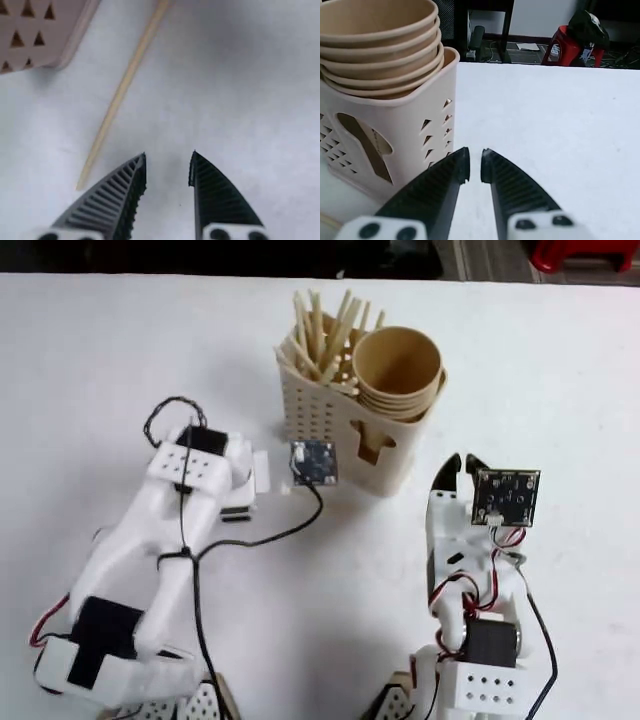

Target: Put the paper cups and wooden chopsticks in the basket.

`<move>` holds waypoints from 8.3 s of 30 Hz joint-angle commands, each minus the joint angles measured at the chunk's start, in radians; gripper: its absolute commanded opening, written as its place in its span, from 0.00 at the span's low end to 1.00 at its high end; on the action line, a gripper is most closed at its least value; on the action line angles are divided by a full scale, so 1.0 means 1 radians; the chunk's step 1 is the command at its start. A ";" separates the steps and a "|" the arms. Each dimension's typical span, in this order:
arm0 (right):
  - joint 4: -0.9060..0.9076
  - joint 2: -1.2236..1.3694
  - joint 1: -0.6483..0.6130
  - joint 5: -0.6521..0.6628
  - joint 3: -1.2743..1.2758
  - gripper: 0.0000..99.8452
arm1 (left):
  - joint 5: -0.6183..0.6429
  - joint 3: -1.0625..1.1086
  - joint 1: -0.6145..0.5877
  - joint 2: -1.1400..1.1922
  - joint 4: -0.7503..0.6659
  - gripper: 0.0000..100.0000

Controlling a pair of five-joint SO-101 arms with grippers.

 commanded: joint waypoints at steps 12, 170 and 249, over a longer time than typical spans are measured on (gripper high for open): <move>-0.021 -0.010 0.012 0.003 -0.012 0.06 | -0.204 -0.063 0.108 0.054 -0.078 0.15; 0.228 -0.012 0.047 0.044 -0.259 0.02 | 1.085 0.331 0.016 -1.175 -0.608 0.02; 0.648 -0.274 -0.203 0.049 0.318 0.02 | 1.079 1.191 -0.185 -1.721 0.133 0.03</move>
